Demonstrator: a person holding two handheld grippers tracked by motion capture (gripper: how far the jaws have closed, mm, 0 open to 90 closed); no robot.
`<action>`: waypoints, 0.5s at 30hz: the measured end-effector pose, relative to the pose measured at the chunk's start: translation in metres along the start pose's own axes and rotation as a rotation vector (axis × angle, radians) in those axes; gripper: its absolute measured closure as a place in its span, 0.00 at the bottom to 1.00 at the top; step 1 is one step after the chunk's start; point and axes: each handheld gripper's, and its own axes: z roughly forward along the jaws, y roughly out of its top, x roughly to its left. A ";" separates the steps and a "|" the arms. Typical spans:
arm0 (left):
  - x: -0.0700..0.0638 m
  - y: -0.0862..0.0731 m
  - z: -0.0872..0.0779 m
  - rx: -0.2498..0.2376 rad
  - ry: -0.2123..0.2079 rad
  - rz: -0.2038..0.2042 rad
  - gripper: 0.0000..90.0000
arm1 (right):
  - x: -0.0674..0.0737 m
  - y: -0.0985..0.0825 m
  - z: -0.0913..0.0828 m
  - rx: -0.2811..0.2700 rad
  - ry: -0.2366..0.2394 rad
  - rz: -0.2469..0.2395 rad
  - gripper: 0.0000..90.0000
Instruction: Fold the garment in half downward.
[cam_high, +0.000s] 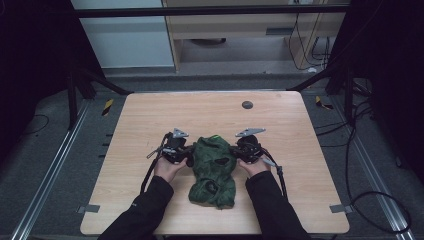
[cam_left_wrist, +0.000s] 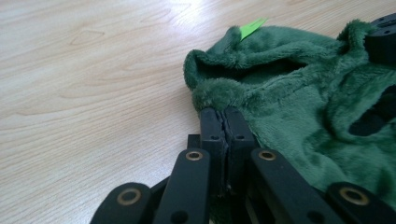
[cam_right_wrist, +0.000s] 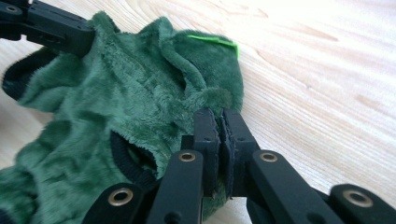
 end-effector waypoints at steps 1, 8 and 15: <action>-0.001 0.001 -0.003 -0.005 -0.002 0.005 0.98 | 0.001 0.000 -0.003 -0.007 0.004 -0.005 0.96; -0.010 0.002 -0.019 -0.031 -0.022 0.017 0.98 | 0.007 -0.001 -0.014 -0.027 0.023 -0.027 0.96; -0.014 -0.002 -0.029 -0.039 -0.030 0.037 0.98 | 0.013 0.000 -0.021 -0.039 0.030 -0.057 0.96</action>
